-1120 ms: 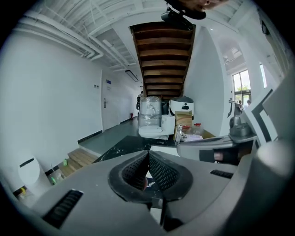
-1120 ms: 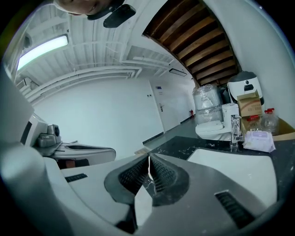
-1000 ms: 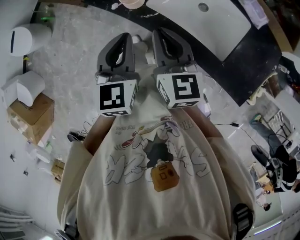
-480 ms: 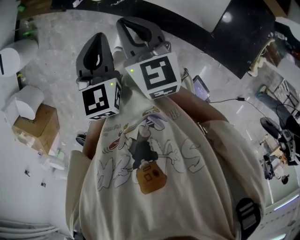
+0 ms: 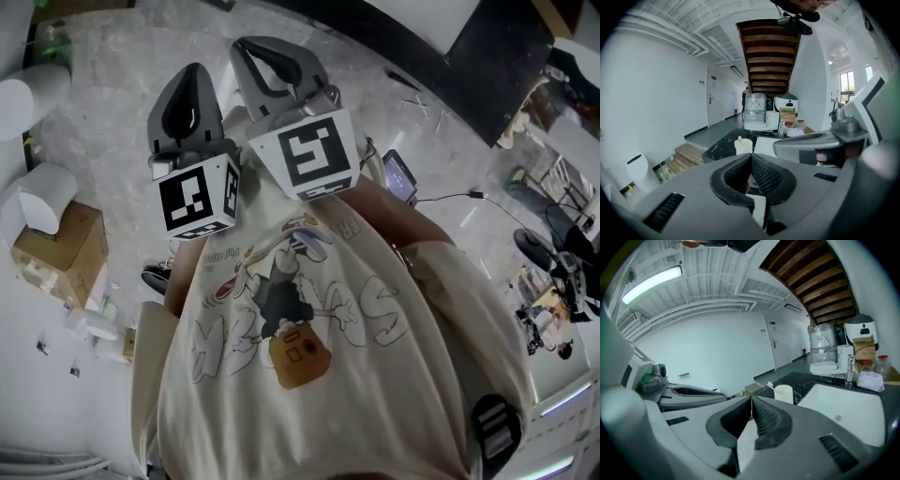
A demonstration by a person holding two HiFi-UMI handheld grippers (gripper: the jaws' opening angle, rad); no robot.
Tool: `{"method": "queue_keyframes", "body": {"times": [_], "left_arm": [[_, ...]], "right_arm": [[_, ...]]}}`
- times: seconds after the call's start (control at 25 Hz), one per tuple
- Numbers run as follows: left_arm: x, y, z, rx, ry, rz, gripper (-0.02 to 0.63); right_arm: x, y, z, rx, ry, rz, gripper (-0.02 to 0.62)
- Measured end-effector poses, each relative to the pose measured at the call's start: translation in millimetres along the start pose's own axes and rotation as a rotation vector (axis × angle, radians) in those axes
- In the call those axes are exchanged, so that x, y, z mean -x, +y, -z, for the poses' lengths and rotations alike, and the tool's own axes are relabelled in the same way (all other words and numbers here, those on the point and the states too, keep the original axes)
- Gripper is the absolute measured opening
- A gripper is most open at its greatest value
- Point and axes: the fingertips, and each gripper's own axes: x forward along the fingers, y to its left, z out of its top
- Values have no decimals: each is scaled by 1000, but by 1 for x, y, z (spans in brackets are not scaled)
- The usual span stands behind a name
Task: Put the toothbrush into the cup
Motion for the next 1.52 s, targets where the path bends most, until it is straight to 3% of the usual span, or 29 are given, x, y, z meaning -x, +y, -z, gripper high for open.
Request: {"method": "queue_keyframes", "body": {"times": [0.4, 0.6, 1.16, 1.52], "left_arm": [[55, 47, 16, -29, -8, 93, 14], [79, 63, 25, -40, -14, 138, 14], [81, 52, 45, -79, 9, 188, 14], [78, 53, 38, -56, -20, 208, 14]], "right_arm": [[3, 98, 0, 139, -39, 8, 23], [12, 134, 1, 149, -82, 58, 23], [19, 133, 20, 120, -93, 110, 23], [17, 128, 19, 124, -88, 134, 23]]}}
